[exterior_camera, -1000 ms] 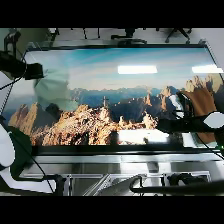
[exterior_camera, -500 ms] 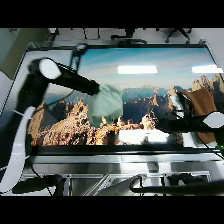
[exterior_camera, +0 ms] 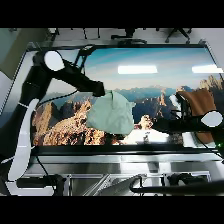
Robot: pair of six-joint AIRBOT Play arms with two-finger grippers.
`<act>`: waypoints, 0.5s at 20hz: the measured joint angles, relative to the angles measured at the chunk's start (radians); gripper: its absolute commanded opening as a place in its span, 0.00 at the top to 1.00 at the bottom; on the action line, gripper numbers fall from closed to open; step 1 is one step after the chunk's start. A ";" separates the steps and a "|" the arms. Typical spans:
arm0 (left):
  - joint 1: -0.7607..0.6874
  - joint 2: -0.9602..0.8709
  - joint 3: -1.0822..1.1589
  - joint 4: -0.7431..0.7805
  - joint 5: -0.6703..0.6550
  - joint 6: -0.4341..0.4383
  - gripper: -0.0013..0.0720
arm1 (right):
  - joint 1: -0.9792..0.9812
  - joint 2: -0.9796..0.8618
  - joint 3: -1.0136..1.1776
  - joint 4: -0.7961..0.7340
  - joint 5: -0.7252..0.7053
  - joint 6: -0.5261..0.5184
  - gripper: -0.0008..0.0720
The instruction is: Fold the shirts.
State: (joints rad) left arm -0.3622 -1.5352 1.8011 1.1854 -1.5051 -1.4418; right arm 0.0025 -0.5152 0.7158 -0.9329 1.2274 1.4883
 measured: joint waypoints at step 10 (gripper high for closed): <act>0.220 0.183 -0.736 -0.087 0.218 0.074 0.07 | 0.037 -0.121 -0.233 0.365 -0.220 -0.292 0.31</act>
State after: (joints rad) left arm -0.1425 -1.3525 1.0649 1.0981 -1.2873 -1.3678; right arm 0.0391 -0.6357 0.4828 -0.5682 1.0077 1.1965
